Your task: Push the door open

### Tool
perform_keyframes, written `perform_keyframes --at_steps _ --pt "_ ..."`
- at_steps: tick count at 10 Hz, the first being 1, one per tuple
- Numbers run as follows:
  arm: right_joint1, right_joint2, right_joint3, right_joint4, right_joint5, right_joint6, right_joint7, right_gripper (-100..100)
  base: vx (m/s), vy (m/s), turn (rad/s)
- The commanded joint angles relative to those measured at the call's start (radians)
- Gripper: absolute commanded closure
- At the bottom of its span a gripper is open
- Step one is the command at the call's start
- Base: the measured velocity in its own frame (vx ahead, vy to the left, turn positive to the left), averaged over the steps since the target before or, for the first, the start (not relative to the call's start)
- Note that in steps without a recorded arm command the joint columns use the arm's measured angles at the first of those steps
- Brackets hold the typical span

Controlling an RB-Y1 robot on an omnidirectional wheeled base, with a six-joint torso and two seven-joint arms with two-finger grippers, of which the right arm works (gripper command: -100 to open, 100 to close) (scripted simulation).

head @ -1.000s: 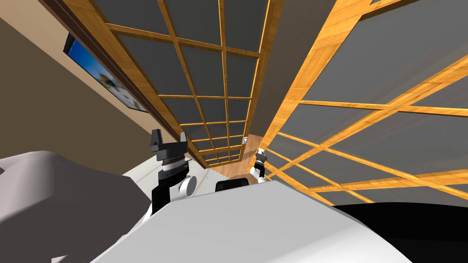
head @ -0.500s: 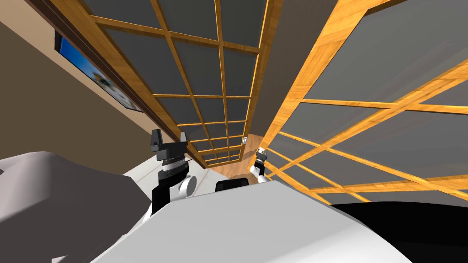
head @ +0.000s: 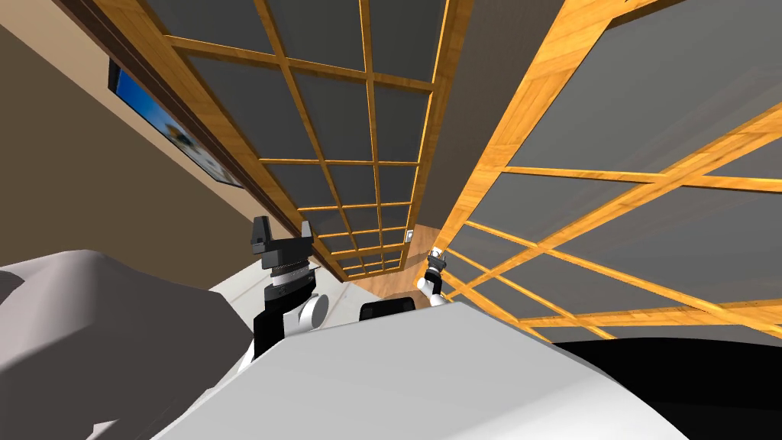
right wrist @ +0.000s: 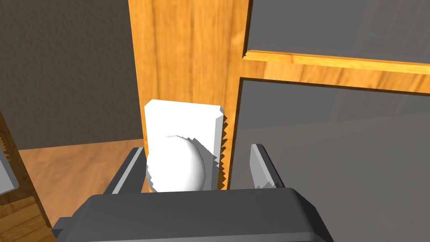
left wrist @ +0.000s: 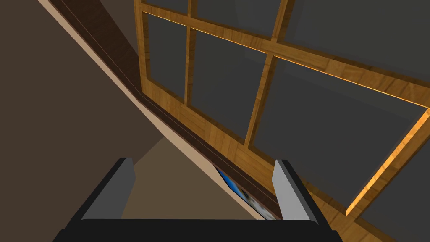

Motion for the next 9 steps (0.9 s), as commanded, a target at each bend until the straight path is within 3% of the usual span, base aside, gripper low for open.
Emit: perform_keyframes --at_steps 1,6,9 --pt "-0.026 -0.025 -0.020 0.037 -0.013 -0.033 -0.008 100 0.069 -0.084 0.160" --pt "-0.035 -0.036 -0.053 0.048 -0.039 -0.064 0.001 100 0.033 -0.056 0.067" --pt "-0.041 -0.036 -0.053 0.123 -0.039 -0.064 0.001 100 0.021 -0.023 0.005"
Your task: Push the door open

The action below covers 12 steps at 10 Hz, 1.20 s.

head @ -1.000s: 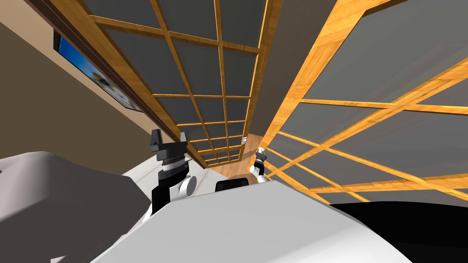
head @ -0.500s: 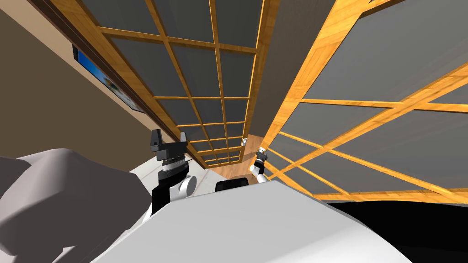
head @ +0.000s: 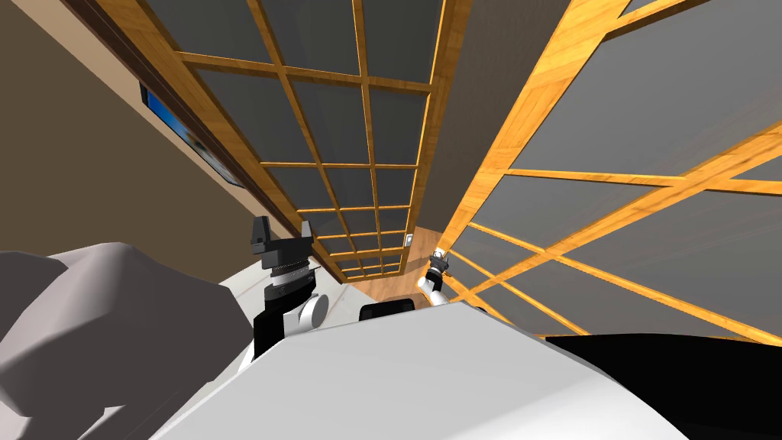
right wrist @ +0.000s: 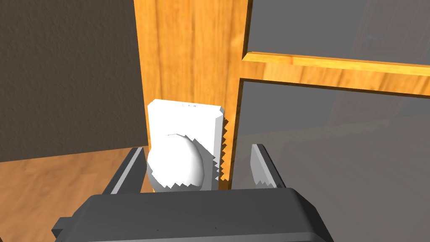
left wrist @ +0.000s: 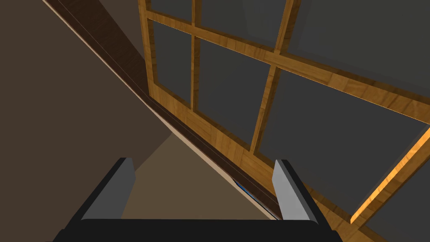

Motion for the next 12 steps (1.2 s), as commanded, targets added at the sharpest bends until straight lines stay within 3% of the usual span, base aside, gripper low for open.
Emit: perform_keyframes --at_steps 1,2,5,6,12 --pt "0.050 0.000 -0.015 -0.050 -0.009 0.036 0.038 100 -0.004 0.008 -0.012" --pt "0.021 0.000 -0.015 0.014 -0.009 0.032 0.038 100 -0.014 0.002 -0.022" --pt "0.063 0.000 -0.015 -0.070 -0.009 0.036 0.038 100 -0.009 0.008 0.012" --pt "0.017 -0.004 -0.028 -0.021 -0.024 0.001 0.030 100 0.045 -0.073 0.263" --pt "0.012 -0.011 -0.050 -0.017 -0.043 -0.020 0.035 100 0.036 -0.056 0.055"
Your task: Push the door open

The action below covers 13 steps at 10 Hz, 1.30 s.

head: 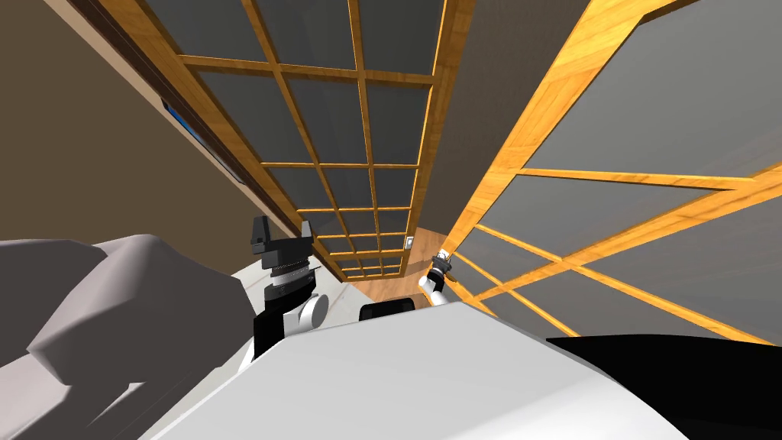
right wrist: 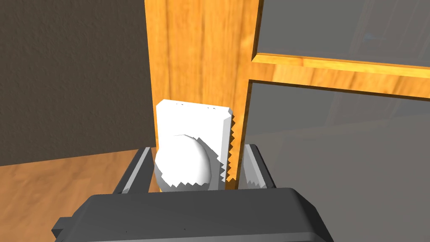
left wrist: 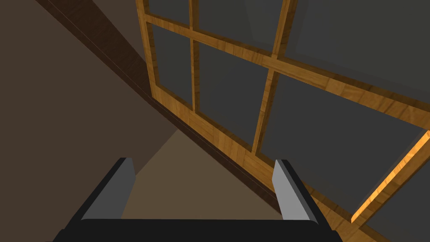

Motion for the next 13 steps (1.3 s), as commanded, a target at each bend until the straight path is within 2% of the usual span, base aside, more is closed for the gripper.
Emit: perform_keyframes --at_steps 1,2,3,4,5,7,8,10,13 --pt "-0.009 -0.020 -0.013 0.035 -0.008 -0.023 -0.012 100 -0.001 -0.021 -0.003" --pt "-0.013 -0.025 -0.030 0.038 -0.022 -0.039 -0.008 100 0.024 -0.039 0.129" --pt "-0.013 -0.025 -0.030 -0.014 -0.022 -0.030 -0.008 100 0.031 -0.052 0.026" --pt "-0.013 -0.025 -0.030 0.038 -0.022 -0.039 -0.008 100 0.025 -0.048 0.019" --pt "-0.017 -0.029 -0.050 0.041 -0.039 -0.058 -0.003 100 0.039 -0.082 0.119" --pt "-0.017 -0.029 -0.050 0.024 -0.039 -0.058 -0.003 100 0.026 -0.058 0.028" --pt "-0.017 -0.029 -0.050 0.041 -0.039 -0.058 -0.003 100 0.001 -0.009 0.002" --pt "-0.024 -0.036 -0.083 0.046 -0.067 -0.089 0.005 100 0.040 -0.067 0.133" --pt "-0.027 -0.038 -0.094 0.048 -0.077 -0.100 0.008 100 0.020 -0.081 0.041"
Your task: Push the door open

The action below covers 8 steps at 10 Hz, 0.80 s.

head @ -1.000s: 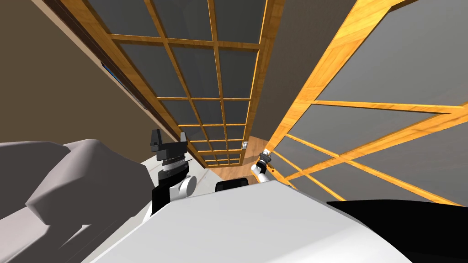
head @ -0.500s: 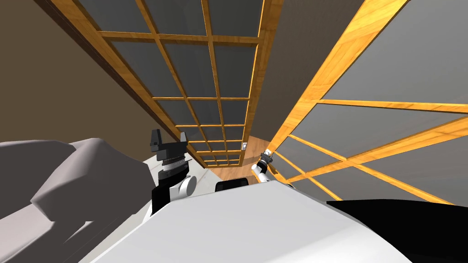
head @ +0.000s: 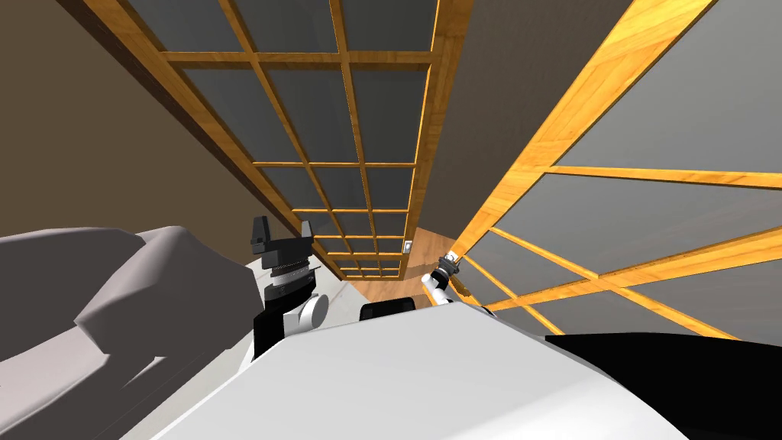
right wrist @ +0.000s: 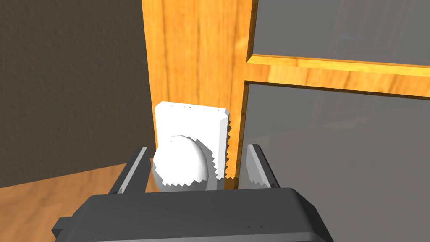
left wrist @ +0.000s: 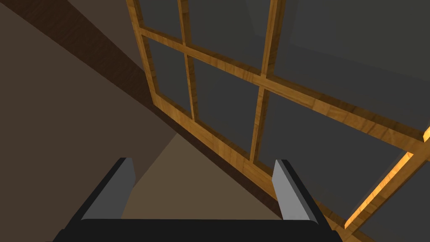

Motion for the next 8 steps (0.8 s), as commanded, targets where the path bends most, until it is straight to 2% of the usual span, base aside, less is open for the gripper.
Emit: perform_keyframes --at_steps 1,3,4,5,7,8 --pt "0.014 -0.014 -0.034 -0.010 -0.024 -0.039 0.005 100 0.039 -0.088 0.148" --pt "0.014 -0.014 -0.034 -0.010 -0.024 -0.039 0.005 100 0.030 -0.061 0.041" --pt "0.011 -0.015 -0.047 -0.008 -0.035 -0.051 0.008 100 0.015 -0.044 0.049" --pt "0.011 -0.015 -0.047 -0.008 -0.035 -0.051 0.008 100 0.009 -0.049 0.040" --pt "0.011 -0.015 -0.047 0.005 -0.035 -0.051 0.008 100 0.002 -0.013 0.002" --pt "0.011 -0.015 -0.047 -0.008 -0.035 -0.051 0.008 100 0.002 0.008 -0.002"
